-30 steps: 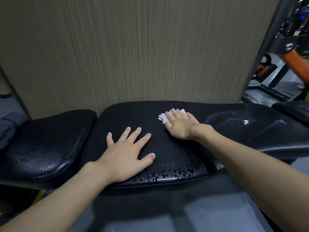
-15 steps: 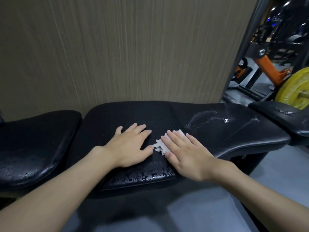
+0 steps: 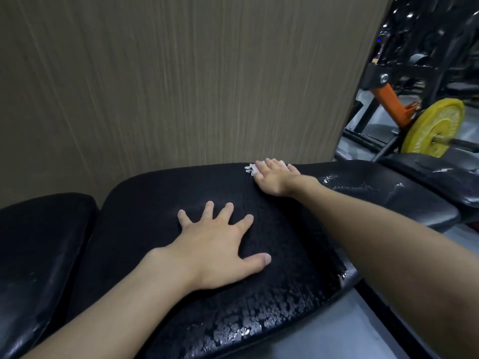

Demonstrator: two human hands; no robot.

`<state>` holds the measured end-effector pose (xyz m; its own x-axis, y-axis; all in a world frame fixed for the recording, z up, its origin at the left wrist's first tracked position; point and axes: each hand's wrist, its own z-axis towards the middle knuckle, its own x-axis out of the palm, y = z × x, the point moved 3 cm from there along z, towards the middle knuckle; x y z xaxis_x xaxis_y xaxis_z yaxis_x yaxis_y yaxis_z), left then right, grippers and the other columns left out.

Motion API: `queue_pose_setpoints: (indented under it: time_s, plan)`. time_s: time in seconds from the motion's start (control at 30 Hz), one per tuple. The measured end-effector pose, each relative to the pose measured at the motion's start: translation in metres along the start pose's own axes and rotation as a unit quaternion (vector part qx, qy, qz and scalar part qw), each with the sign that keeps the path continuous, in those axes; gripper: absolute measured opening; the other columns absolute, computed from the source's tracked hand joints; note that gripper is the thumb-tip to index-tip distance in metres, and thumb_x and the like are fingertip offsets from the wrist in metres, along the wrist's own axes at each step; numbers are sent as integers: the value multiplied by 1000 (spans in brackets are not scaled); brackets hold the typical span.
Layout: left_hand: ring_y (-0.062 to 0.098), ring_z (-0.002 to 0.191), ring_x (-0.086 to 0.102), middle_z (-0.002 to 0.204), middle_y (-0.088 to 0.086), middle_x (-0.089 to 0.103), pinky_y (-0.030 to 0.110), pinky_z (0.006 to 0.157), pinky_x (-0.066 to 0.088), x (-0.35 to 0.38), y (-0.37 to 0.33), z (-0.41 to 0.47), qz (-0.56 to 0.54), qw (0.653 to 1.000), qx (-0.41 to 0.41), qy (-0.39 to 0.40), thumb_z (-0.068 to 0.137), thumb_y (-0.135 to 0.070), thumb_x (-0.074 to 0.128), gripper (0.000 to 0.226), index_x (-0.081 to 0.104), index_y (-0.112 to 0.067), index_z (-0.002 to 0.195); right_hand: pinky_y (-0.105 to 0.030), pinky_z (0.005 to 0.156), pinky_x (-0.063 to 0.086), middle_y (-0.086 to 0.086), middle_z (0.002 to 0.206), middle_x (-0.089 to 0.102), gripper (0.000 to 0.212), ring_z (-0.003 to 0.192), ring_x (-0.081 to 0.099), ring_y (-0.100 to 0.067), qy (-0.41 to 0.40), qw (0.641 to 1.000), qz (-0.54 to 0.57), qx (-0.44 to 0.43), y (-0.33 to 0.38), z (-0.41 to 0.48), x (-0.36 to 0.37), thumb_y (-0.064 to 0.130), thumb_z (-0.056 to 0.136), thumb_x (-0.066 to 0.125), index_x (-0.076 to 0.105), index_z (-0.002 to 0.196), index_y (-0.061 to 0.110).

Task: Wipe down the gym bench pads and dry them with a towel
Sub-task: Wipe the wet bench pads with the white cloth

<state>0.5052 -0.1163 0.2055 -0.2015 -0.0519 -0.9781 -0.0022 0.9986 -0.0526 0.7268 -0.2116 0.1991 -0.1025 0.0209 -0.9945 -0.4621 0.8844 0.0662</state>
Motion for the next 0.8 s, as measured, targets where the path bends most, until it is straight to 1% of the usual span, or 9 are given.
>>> queue_pose_setpoints:
  time_s: [0.1, 0.23, 0.33, 0.43, 0.5, 0.57, 0.67, 0.77, 0.8]
  plan:
    - [30, 150, -14, 164, -2, -10, 70, 112, 0, 2, 1, 2, 3, 1000, -5, 8, 77, -87, 23, 89, -2, -46, 152, -48, 121, 8, -4, 162, 25, 62, 151, 16, -23, 12, 1000, 12, 22, -9, 26, -1, 51, 100, 10, 23, 155, 25]
    - [24, 150, -15, 164, -7, -11, 69, 113, -1, 0, -1, 3, -12, 1000, -22, 20, 74, -90, 24, 91, -1, -49, 151, -48, 121, 8, -4, 161, 27, 61, 150, 16, -25, 15, 1000, 12, -4, -13, 23, 2, 51, 100, 10, 26, 153, 25]
    - [22, 150, -15, 164, -8, -11, 67, 114, -3, -3, -5, -1, -36, 998, -34, 26, 73, -89, 28, 91, 2, -50, 151, -48, 121, 7, -3, 164, 17, 60, 152, 8, -23, 13, 999, -3, -42, -17, -11, 6, 46, 100, 15, 19, 155, 21]
    - [21, 150, -14, 164, -8, -10, 66, 115, -2, -6, -9, -3, -52, 997, -45, 31, 74, -88, 32, 90, 4, -50, 152, -48, 122, 1, -2, 167, 2, 61, 153, -4, -20, 21, 996, -9, -85, -22, -66, 10, 46, 103, 13, 8, 158, 22]
    - [22, 151, -12, 164, -7, -9, 65, 116, 0, -9, -12, -4, -52, 997, -52, 37, 76, -86, 35, 90, 6, -48, 152, -45, 123, -1, -1, 167, -3, 60, 153, -7, -18, 29, 993, -10, -116, -26, -108, 12, 47, 104, 12, 5, 159, 24]
    - [22, 151, -10, 165, -5, -6, 63, 117, 2, -12, -15, -3, -53, 996, -56, 38, 79, -82, 38, 89, 8, -45, 154, -43, 123, -1, 1, 167, -3, 64, 153, -8, -17, 24, 989, -15, -147, -32, -149, 15, 52, 100, 5, 4, 158, 25]
    - [12, 151, -5, 165, -7, 1, 53, 121, 6, -17, -22, 1, -67, 997, -34, 19, 85, -71, 48, 83, 17, -37, 155, -41, 123, 1, 0, 167, 2, 83, 153, -4, -19, -11, 982, -43, -185, -42, -203, 17, 56, 84, -13, 7, 158, 25]
    - [7, 149, 10, 164, -11, 10, 38, 121, 13, -24, -35, 7, -86, 996, 6, -9, 92, -53, 52, 69, 29, -30, 153, -39, 122, 1, 0, 167, 6, 83, 153, 0, -19, -25, 976, -49, -209, -50, -229, 19, 54, 85, -12, 11, 159, 23]
    - [7, 148, 14, 163, -11, 13, 36, 121, 15, -25, -40, 10, -84, 996, 10, -12, 93, -49, 52, 66, 31, -29, 152, -38, 122, 0, 1, 167, 5, 83, 153, -2, -18, -22, 977, -44, -209, -50, -228, 18, 55, 84, -13, 10, 159, 24]
